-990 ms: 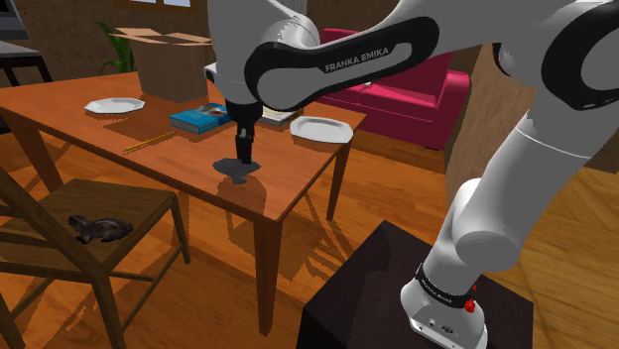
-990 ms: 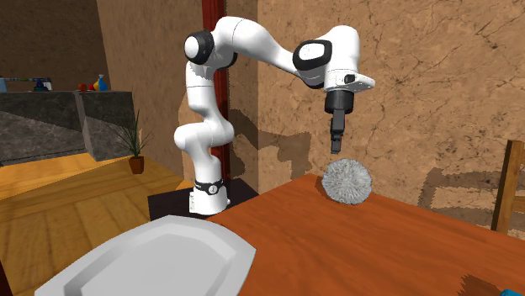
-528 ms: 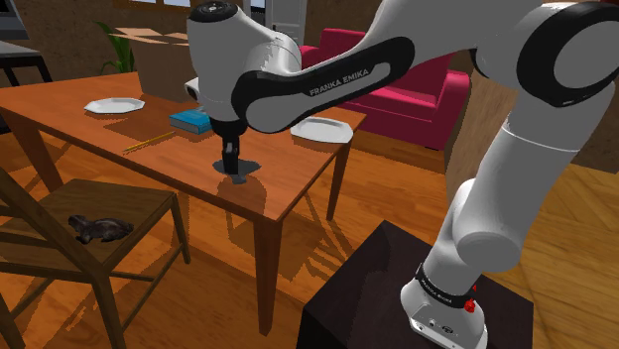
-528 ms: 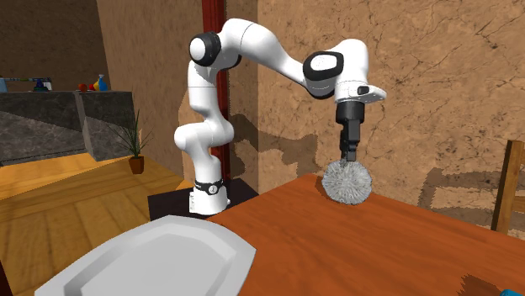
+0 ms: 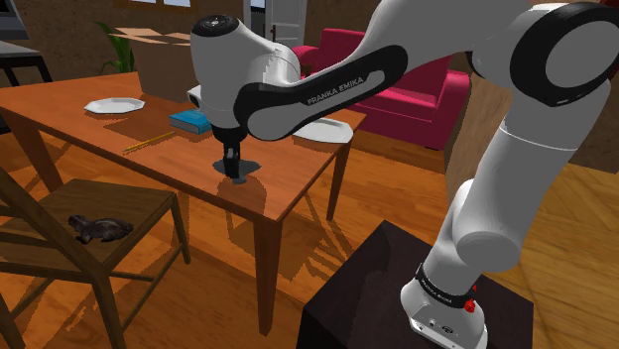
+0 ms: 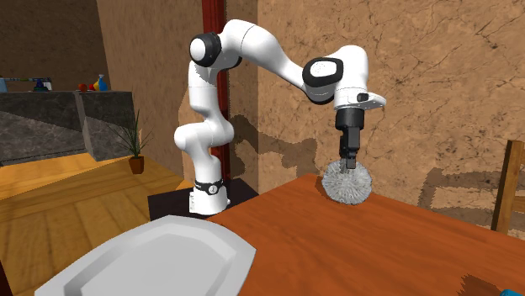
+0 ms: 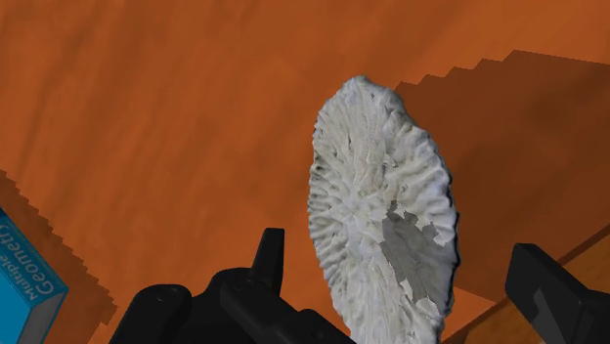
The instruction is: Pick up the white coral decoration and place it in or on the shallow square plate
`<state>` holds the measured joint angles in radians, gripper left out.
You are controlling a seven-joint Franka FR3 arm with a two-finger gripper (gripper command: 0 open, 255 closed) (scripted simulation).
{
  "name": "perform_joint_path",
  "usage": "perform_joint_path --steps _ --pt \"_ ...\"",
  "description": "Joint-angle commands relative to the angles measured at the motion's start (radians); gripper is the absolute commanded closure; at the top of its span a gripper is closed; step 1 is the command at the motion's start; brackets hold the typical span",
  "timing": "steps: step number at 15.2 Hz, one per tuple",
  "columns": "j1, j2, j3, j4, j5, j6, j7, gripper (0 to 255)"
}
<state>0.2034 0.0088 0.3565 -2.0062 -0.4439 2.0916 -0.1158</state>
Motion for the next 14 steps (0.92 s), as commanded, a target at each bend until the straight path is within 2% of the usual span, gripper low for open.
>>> perform_joint_path --steps 1,2,3,12,14 --pt "0.000 0.000 0.000 0.000 0.000 0.000 0.000 0" --pt "0.000 0.000 0.000 0.000 0.000 0.000 0.000 0" --pt "0.000 0.000 0.000 0.000 0.000 0.000 0.000 255" --pt "0.000 0.000 0.000 0.000 0.000 0.000 0.000 255" --pt "0.000 -0.008 0.000 0.017 0.009 -0.022 -0.012 255"
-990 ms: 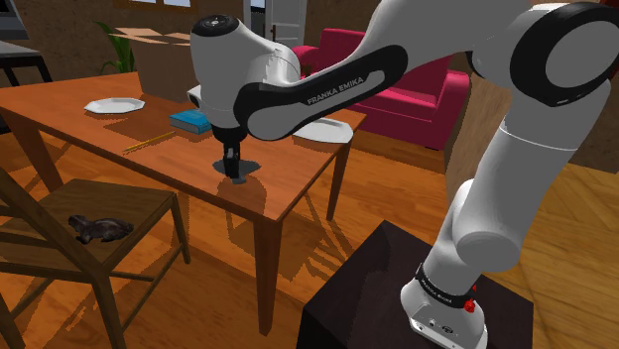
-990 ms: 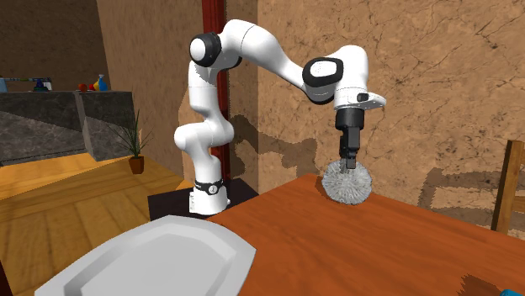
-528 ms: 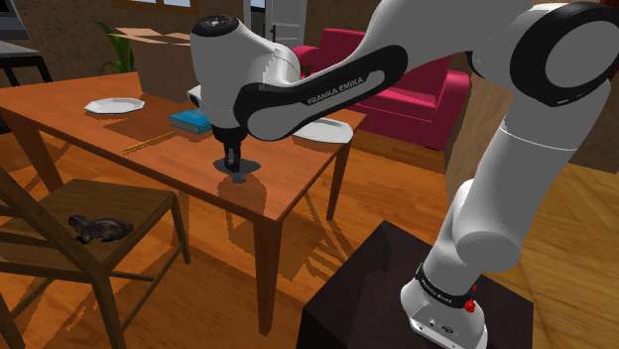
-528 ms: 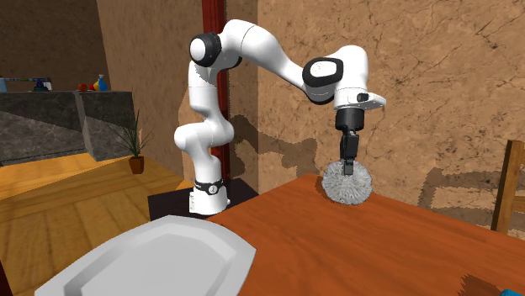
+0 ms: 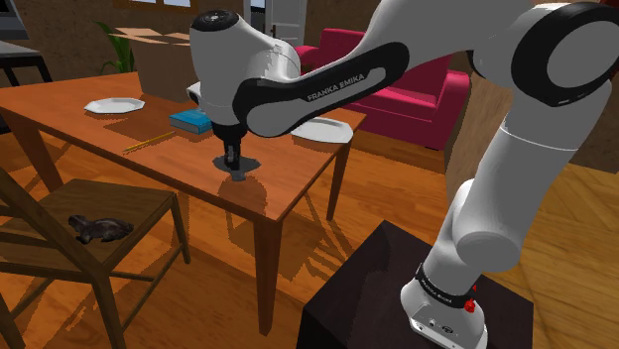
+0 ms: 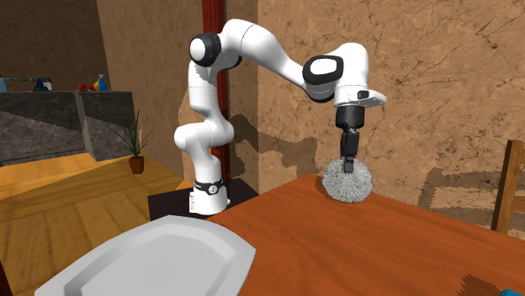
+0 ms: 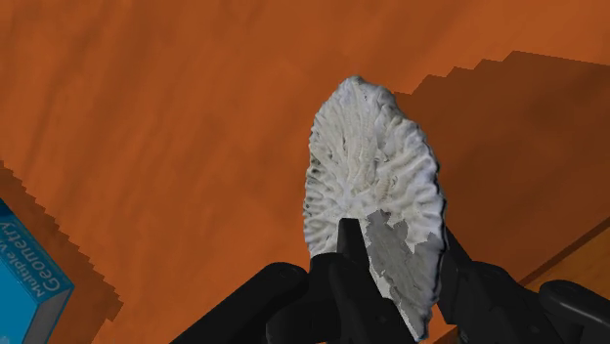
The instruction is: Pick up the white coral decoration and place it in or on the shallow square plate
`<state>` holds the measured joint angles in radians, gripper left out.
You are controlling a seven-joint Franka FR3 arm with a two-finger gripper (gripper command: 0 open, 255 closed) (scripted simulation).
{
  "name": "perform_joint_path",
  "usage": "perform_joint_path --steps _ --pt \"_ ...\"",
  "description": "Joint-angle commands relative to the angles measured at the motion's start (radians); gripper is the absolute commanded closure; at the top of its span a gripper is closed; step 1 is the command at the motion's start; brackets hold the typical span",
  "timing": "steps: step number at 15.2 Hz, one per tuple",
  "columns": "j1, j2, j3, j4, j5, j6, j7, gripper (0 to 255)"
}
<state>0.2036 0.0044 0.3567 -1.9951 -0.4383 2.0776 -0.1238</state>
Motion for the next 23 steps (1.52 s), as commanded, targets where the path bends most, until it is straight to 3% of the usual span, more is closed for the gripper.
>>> perform_joint_path --steps 1,15,23 --pt "0.000 -0.007 0.000 0.015 0.007 -0.019 -0.011 255" --pt "0.004 -0.035 0.003 0.167 0.048 -0.183 -0.085 255" --pt "-0.083 -0.151 -0.112 0.033 0.095 -0.087 -0.281 255"
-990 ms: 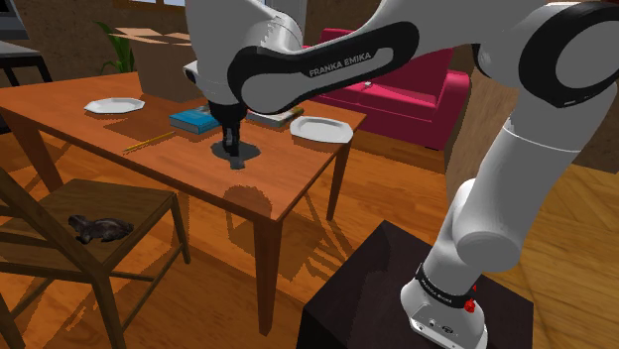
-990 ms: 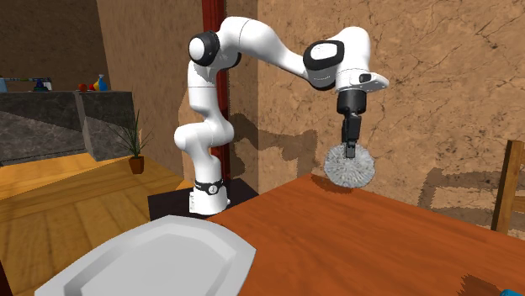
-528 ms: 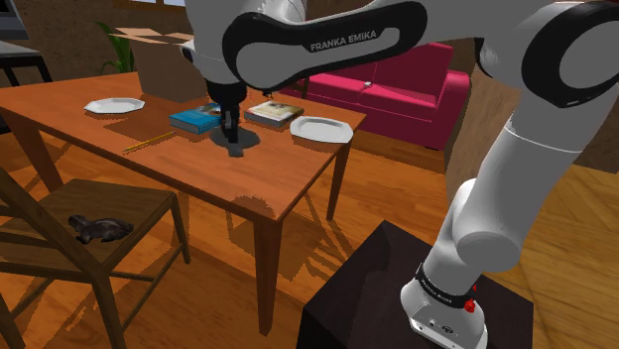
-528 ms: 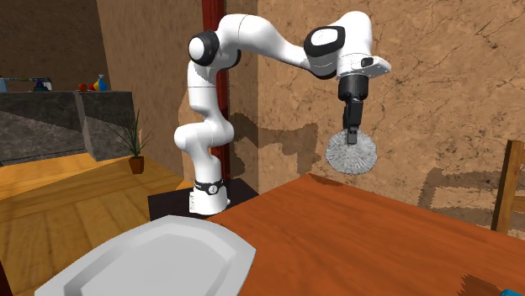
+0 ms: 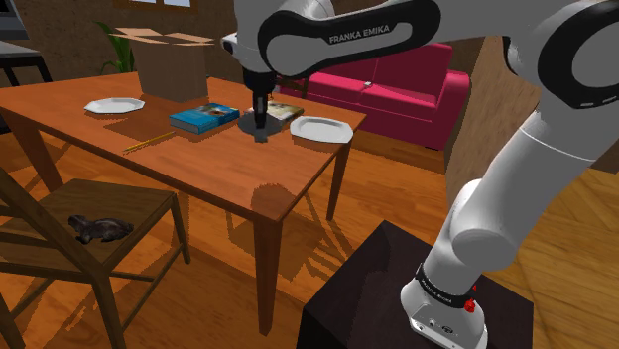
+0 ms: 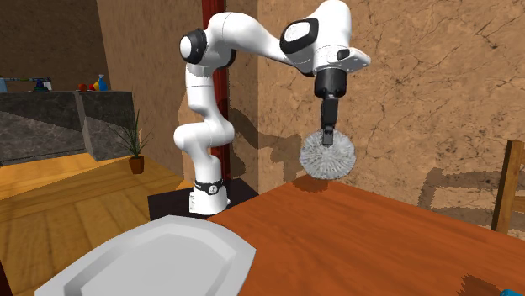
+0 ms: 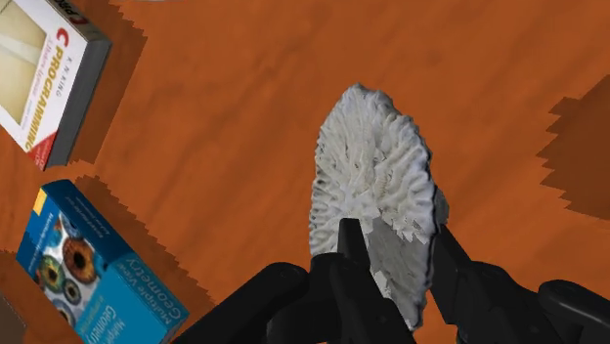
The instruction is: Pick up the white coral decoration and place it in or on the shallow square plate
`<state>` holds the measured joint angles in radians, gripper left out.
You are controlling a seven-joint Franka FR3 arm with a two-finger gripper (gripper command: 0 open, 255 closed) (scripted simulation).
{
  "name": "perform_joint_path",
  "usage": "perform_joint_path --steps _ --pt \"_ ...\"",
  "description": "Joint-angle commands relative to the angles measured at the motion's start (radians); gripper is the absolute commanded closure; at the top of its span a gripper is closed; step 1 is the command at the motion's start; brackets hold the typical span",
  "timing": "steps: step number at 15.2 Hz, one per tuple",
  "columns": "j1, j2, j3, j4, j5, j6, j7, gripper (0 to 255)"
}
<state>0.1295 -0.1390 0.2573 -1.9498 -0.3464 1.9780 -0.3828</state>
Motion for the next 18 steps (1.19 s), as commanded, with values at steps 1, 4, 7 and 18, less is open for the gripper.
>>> perform_joint_path --steps 1,4,7,18 --pt "-0.019 -0.018 -0.029 -0.023 0.007 0.023 -0.047 255" --pt "-0.048 -0.040 -0.075 -0.050 0.017 0.052 -0.120 255" --pt "-0.076 -0.053 -0.122 -0.065 0.025 0.078 -0.195 255" --pt "-0.178 -0.021 -0.291 -0.035 0.067 0.155 -0.472 255"
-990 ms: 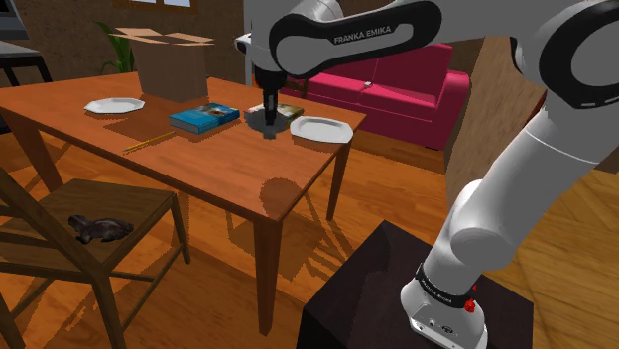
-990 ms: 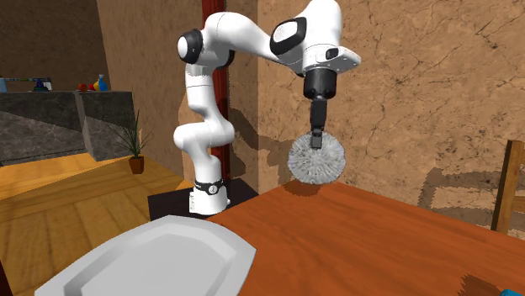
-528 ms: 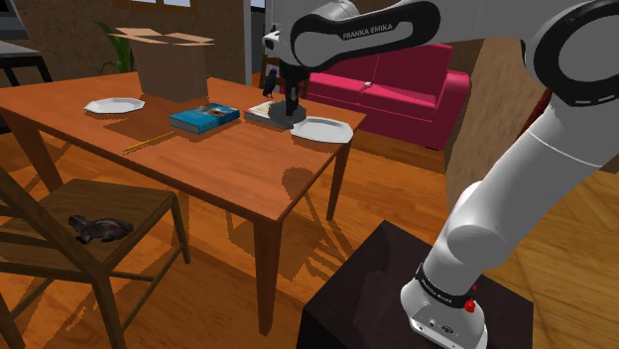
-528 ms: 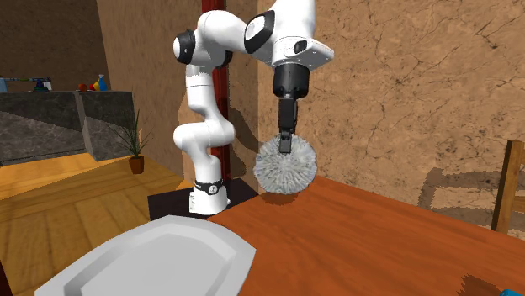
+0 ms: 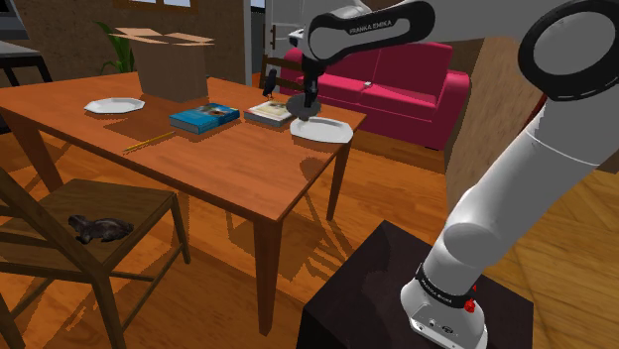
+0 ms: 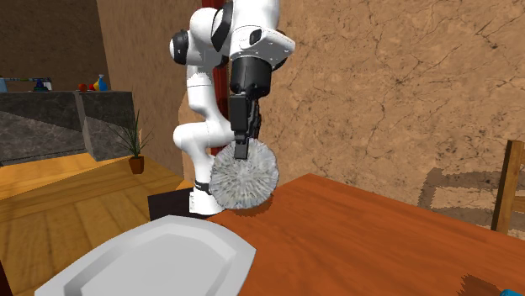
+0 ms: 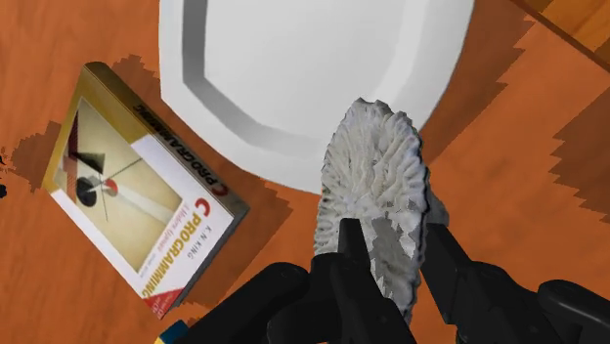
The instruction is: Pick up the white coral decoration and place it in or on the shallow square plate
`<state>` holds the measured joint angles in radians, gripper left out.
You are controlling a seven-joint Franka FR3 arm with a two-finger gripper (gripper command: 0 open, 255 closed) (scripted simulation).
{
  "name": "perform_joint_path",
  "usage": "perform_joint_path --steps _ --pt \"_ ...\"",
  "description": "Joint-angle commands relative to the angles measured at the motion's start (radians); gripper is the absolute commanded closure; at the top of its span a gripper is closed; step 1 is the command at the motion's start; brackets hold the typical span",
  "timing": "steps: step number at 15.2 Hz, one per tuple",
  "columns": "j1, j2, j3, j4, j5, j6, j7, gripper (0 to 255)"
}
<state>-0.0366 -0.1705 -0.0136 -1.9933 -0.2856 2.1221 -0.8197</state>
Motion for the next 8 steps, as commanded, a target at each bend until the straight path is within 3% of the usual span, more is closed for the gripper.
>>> perform_joint_path --steps 1,8 --pt "-0.021 0.020 -0.035 0.019 0.012 0.017 -0.061 255" --pt "-0.085 0.108 -0.132 0.120 0.073 0.041 -0.246 255"
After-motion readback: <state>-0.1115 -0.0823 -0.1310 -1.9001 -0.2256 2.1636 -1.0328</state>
